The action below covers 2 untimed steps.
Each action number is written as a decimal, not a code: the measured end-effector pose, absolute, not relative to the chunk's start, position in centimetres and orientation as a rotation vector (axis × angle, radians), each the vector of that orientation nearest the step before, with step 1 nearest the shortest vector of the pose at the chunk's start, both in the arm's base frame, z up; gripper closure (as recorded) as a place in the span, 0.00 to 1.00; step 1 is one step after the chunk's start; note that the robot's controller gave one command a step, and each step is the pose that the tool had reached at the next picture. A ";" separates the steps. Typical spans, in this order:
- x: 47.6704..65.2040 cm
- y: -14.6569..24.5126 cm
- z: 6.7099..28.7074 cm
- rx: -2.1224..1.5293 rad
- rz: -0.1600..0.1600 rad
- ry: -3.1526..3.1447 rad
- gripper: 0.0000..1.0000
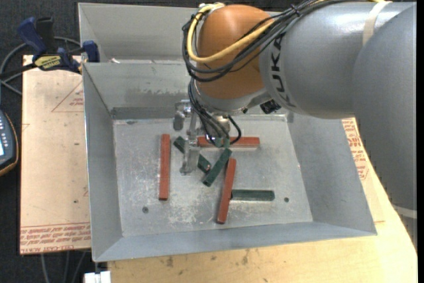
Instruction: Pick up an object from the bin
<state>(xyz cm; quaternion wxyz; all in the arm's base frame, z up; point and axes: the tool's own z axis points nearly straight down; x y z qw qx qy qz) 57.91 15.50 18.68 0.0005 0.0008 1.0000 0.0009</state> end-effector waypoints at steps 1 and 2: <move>59.3 10.5 10.6 0.400 -0.002 3.120 0.00; 51.4 9.6 7.4 0.496 0.001 3.101 0.00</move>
Offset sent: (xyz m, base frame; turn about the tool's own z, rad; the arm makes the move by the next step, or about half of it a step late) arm 0.0150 -0.0490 -0.0780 0.2536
